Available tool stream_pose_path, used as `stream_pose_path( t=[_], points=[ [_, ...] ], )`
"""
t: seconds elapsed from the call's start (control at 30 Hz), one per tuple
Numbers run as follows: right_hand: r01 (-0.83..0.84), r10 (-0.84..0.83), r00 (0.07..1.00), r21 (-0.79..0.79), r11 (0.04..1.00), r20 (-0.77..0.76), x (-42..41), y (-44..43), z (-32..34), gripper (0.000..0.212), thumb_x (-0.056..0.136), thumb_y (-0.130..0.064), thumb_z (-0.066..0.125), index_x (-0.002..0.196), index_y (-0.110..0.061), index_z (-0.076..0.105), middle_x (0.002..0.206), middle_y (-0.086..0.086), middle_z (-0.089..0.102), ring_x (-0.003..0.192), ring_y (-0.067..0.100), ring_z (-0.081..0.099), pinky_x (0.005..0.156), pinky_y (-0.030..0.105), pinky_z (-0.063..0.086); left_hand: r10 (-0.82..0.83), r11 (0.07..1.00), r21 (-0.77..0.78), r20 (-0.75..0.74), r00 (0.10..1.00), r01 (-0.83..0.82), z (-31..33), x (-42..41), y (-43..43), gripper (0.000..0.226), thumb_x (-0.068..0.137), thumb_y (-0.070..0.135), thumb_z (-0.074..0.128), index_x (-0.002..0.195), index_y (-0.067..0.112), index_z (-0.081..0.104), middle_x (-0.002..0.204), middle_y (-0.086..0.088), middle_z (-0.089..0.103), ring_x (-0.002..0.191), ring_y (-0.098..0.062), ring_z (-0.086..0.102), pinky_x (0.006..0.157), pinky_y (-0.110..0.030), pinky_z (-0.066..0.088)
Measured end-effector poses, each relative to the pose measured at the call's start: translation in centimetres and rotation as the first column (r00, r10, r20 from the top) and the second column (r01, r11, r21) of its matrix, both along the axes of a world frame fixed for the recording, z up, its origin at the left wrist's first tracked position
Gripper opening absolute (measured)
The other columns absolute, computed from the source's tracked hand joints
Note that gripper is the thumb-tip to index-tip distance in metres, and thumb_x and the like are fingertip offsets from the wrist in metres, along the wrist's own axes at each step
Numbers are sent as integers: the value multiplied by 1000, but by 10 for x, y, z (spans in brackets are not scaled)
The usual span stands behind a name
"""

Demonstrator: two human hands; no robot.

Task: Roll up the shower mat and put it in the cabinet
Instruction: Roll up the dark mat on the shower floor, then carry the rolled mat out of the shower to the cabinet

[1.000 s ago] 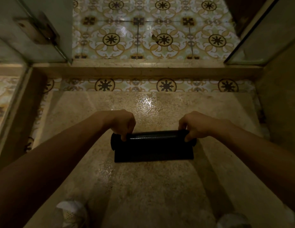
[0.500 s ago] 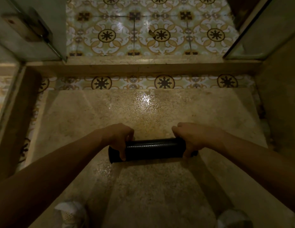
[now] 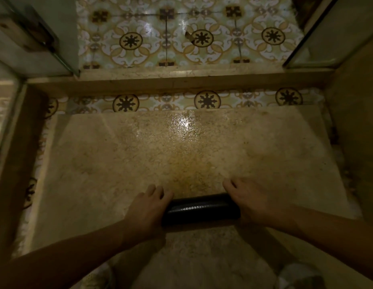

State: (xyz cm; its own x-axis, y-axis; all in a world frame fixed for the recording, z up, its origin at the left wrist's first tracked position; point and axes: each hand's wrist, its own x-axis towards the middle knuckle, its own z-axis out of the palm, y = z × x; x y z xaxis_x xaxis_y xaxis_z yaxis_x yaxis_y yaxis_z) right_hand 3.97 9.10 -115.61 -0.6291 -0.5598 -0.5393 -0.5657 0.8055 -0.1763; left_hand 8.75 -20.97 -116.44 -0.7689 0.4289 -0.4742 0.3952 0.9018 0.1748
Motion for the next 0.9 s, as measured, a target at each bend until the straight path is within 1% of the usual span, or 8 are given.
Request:
stream_pose_path(
  t=[0.07,0.17,0.27,0.37,0.53,0.7,0.83,0.9],
  points=[
    [17,-17,1000,-12,1000,5,9,3,-9,68,57,-39,74,109,-23,33,103,3,50,87,21,46,71,35,44,-43,998,38,-85,995,47,-3,8,-2,71,50,47,75,110,22,46,98,-2,57,86,-23,52,60,-36,48],
    [19,-20,1000,-44,999,-19,7,5,-13,62,54,-41,68,106,-22,38,97,2,51,83,20,47,67,33,40,-41,998,33,-135,990,46,-6,3,-6,72,47,48,75,106,21,44,91,-2,58,80,-24,53,64,-36,47],
    [-26,25,1000,-12,1000,-16,5,2,-18,61,52,-47,61,103,-17,48,97,4,48,86,22,46,71,36,43,-56,998,-6,-56,997,56,-6,-6,-4,68,56,48,70,114,21,45,101,-2,55,90,-24,49,75,-36,43],
    [68,-68,998,-34,997,9,3,0,-19,56,46,-52,60,94,-24,49,85,-4,34,78,16,39,65,30,35,-41,999,5,39,998,40,-1,-25,-7,60,66,48,65,118,24,45,109,-2,51,97,-21,43,78,-34,40],
    [189,-187,982,-50,981,31,-12,-10,-9,49,47,-53,63,86,-28,50,83,-7,31,74,12,38,58,26,30,-22,1000,-4,155,988,23,24,-76,-12,57,67,40,71,114,31,40,105,-1,56,80,-21,58,60,-30,43],
    [230,-228,973,-54,972,45,-33,-16,35,49,53,-44,72,94,-21,58,85,-6,35,65,10,36,51,23,28,4,997,-76,207,978,11,70,-87,-11,61,68,35,71,117,29,36,97,1,65,77,-20,62,58,-30,44],
    [333,-328,923,12,943,202,-29,-14,98,49,63,-32,75,102,-17,51,96,5,55,69,17,47,53,25,36,-15,994,-106,203,979,37,129,-86,-6,61,69,36,70,119,29,37,97,2,65,79,-19,63,68,-33,52],
    [356,-358,897,59,933,259,-24,-12,140,50,68,-30,75,108,-15,49,97,8,60,70,18,49,55,27,40,-18,993,-109,187,982,39,169,-89,0,57,67,36,70,115,29,39,94,3,65,77,-20,63,69,-32,49]
  ],
)
